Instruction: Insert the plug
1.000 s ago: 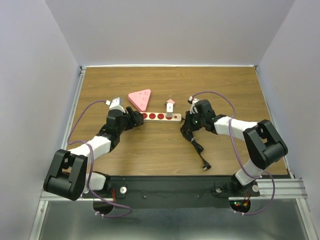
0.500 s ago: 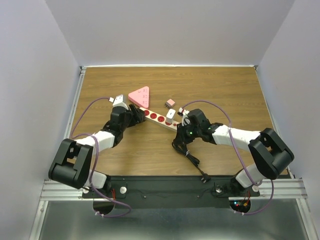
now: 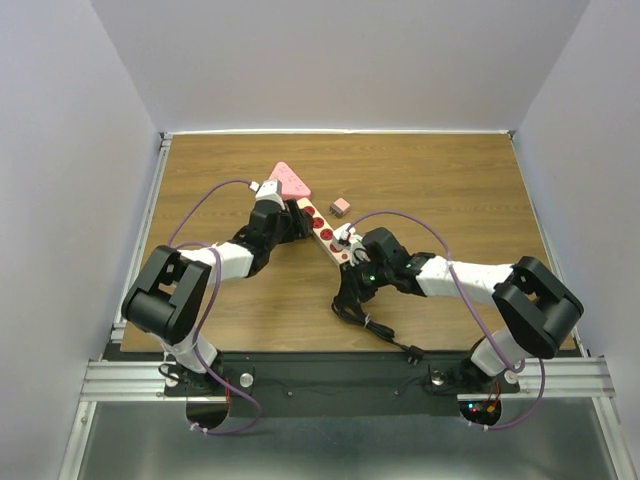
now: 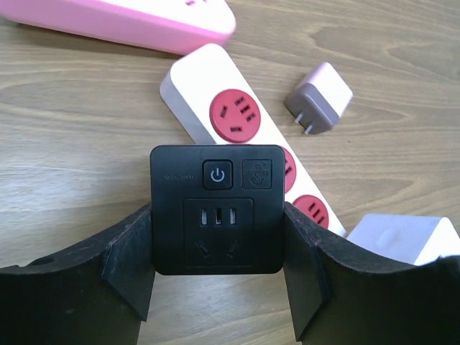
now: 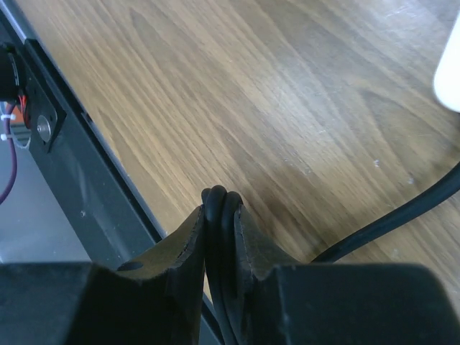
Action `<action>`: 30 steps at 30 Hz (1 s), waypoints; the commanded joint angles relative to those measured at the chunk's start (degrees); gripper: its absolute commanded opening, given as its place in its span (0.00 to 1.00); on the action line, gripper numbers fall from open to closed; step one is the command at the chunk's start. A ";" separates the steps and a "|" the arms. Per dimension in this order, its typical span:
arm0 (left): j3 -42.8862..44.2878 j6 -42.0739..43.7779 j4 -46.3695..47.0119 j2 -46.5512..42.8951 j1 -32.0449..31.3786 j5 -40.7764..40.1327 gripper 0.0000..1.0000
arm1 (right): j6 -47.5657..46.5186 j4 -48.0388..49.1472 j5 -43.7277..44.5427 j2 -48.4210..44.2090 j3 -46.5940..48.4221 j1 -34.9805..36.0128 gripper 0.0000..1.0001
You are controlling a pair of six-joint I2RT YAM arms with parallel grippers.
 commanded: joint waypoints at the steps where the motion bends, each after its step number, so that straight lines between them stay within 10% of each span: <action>1: 2.01 0.69 3.65 -0.77 -2.51 5.54 0.00 | 0.23 -0.62 -2.10 0.56 1.40 1.10 0.01; 13: 1.03 19.05 -2.24 -13.43 1.45 15.64 0.00 | -1.17 -5.44 2.65 -4.36 7.37 1.10 0.64; 30: 14.92 39.62 -14.00 -4.74 4.26 30.31 0.00 | -4.34 -13.71 12.85 -13.77 17.83 -11.81 0.84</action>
